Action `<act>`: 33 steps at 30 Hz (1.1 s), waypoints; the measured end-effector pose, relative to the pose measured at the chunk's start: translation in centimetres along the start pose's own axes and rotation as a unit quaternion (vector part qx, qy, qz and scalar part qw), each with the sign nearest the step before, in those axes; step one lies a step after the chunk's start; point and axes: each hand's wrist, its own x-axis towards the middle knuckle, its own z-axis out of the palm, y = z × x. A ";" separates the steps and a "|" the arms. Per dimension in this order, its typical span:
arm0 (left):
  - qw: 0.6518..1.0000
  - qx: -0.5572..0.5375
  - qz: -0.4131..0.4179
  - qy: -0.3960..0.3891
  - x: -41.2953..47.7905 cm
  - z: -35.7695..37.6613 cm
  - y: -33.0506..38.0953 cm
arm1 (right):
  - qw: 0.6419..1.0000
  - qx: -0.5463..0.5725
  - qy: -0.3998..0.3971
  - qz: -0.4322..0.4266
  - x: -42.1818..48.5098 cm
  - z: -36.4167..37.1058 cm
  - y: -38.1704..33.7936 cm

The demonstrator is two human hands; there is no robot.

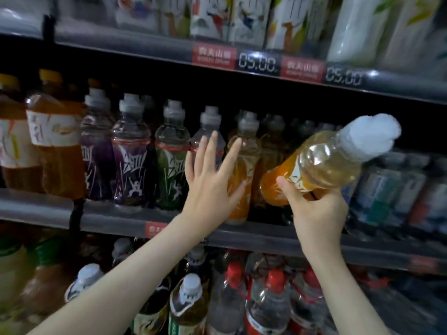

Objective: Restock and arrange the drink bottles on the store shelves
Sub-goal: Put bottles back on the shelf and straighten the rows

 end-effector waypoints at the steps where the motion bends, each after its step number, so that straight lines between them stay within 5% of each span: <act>1: 1.000 0.007 0.002 -0.010 -0.1 0.5 0.2 | 1.000 -0.008 -0.006 0.019 0.2 0.3 0.3; 14: 0.994 0.098 0.027 -0.038 -1.0 4.2 -0.1 | 0.946 -0.248 -0.095 0.184 2.0 5.6 3.4; 21: 0.996 0.041 0.000 -0.083 -3.5 5.2 2.1 | 0.959 -0.197 -0.157 0.131 -1.3 4.6 5.1; 26: 0.990 -0.027 0.042 -0.131 -10.2 2.8 1.4 | 0.969 -0.181 -0.154 -0.073 -11.0 1.1 6.5; 30: 0.973 -0.080 0.118 -0.181 -19.5 -0.3 -1.6 | 0.921 -0.174 -0.340 -0.080 -20.8 -0.4 9.7; 33: 0.949 -0.098 0.118 -0.275 -26.9 -2.4 -3.9 | 0.800 -0.206 -0.562 -0.037 -26.8 0.2 11.1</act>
